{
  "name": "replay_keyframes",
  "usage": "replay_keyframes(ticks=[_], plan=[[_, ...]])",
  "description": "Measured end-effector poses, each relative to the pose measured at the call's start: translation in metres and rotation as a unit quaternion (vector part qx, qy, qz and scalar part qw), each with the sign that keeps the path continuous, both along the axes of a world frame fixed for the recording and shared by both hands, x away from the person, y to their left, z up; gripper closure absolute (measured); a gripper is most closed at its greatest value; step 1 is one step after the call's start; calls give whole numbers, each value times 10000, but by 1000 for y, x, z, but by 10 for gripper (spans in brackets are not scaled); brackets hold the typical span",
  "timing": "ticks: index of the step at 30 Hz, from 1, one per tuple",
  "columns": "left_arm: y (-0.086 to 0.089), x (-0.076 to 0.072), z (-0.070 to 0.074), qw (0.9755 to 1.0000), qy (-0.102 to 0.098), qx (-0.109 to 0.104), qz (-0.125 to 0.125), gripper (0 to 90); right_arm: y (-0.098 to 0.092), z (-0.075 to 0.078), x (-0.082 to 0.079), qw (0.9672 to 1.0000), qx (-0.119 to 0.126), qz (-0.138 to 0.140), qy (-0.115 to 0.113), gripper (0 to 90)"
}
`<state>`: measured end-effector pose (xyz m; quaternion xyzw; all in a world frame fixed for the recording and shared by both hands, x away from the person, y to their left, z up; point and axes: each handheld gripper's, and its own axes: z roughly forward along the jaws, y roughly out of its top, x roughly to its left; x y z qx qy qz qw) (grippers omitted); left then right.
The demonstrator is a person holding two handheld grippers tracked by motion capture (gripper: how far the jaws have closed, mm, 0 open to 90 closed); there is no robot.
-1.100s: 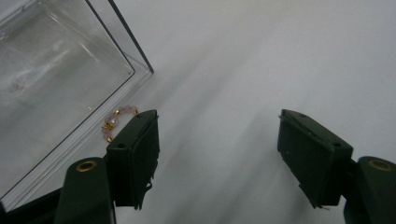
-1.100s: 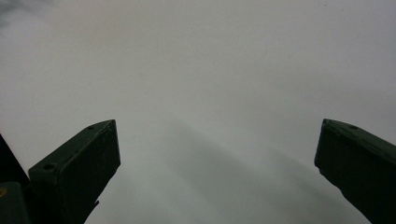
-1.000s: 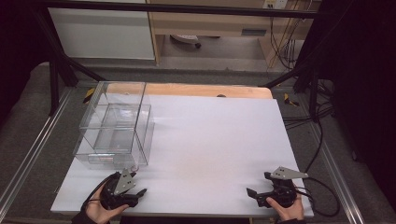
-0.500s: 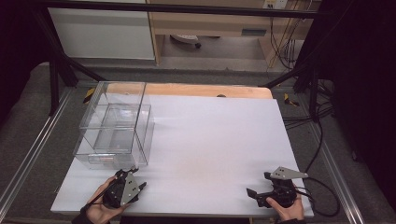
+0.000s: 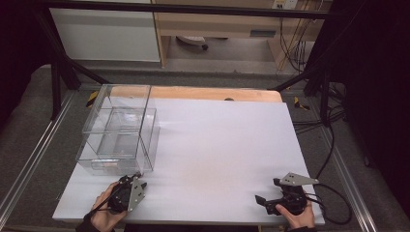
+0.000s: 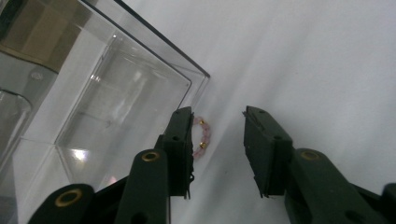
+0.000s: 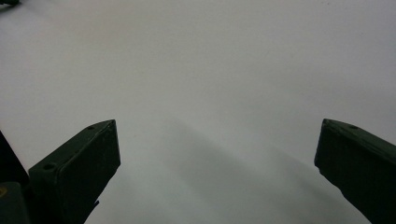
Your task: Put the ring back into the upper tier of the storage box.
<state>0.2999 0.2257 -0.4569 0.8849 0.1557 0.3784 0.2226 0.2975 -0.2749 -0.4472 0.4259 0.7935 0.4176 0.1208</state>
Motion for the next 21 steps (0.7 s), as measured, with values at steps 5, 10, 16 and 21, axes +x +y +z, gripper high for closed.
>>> replay_keyframes(ticks=[5,10,16,21], plan=[[0,1,-1,9998,-150,162,-5,663,0,0,0,10000,-1,-4,5,7],[2,5,-2,9997,-117,205,-65,693,0,0,0,10000,-10,9,-2,7],[4,8,-1,9998,-85,142,-84,702,1,0,0,10000,-1,10,8,7],[4,8,-3,9999,-68,83,-62,711,0,0,0,10000,-17,19,-2,7]])
